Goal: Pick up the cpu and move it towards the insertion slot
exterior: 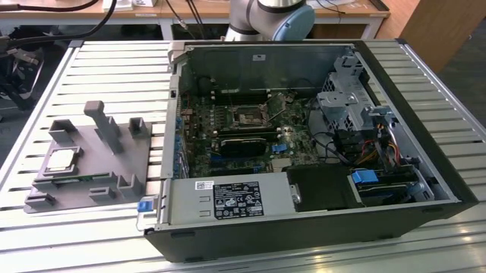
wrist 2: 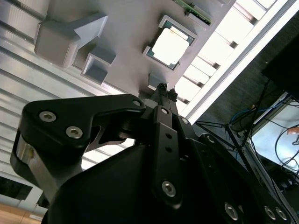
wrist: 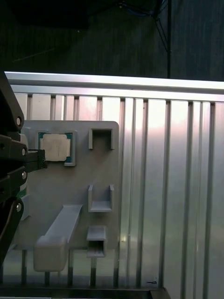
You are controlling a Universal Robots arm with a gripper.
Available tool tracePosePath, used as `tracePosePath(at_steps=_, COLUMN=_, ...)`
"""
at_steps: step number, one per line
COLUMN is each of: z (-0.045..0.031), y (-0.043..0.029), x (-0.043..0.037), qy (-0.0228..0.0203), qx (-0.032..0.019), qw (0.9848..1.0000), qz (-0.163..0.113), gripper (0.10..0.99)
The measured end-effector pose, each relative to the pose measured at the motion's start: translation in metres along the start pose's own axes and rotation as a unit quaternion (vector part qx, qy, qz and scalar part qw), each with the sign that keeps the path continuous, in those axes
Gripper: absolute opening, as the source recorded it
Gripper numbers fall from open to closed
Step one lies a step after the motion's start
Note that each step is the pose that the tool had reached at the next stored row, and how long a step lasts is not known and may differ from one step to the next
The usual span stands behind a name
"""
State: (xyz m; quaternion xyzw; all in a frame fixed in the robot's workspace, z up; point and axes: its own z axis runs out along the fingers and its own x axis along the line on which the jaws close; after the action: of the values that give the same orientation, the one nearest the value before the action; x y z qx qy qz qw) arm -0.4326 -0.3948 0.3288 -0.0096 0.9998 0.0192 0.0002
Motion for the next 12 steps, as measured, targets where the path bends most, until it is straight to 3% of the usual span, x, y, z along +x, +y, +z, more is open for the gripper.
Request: tracePosePath(at_steps=12, z=0.0034, y=-0.0001, x=0.0015, qy=-0.0001, qx=0.0, qw=1.0, qz=0.0, gripper=0.106)
